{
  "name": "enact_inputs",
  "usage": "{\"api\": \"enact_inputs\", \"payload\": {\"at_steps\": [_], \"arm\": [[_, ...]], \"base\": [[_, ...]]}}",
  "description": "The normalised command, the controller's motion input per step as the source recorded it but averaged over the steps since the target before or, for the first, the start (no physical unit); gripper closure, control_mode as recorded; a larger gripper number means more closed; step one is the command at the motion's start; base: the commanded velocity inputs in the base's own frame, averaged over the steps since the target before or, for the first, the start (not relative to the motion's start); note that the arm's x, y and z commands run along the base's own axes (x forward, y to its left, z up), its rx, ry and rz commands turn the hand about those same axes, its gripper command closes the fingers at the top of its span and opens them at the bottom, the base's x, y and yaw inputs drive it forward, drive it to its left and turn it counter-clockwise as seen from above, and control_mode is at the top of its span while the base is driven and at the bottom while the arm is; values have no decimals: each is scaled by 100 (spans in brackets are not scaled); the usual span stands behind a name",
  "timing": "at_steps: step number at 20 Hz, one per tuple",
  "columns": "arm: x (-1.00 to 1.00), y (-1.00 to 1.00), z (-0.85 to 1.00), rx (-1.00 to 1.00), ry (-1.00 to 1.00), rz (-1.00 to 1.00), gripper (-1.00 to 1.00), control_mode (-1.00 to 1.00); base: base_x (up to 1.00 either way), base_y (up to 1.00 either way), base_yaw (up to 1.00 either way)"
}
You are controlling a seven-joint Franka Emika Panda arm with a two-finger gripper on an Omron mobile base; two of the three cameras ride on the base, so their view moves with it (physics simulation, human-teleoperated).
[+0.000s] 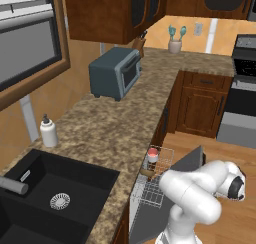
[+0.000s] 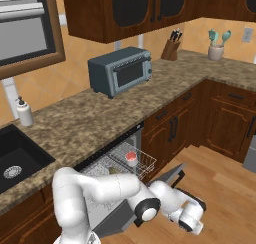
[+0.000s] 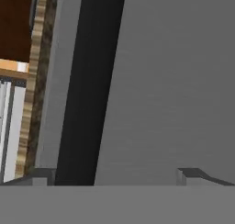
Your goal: Pick up the cup and bowl from the counter, place them in the dishwasher, and close the dishwasher door.
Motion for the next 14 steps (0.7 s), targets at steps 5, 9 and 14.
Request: {"api": "enact_inputs", "payload": {"at_steps": [5, 9, 14], "arm": [[1, 100, -35, 33, -12, 9, -100, -100], [0, 100, 0, 35, -16, 9, -100, -100], [2, 100, 0, 32, -18, 6, -100, -100]], "base": [[0, 0, 0], [0, 0, 0], [0, 0, 0]]}}
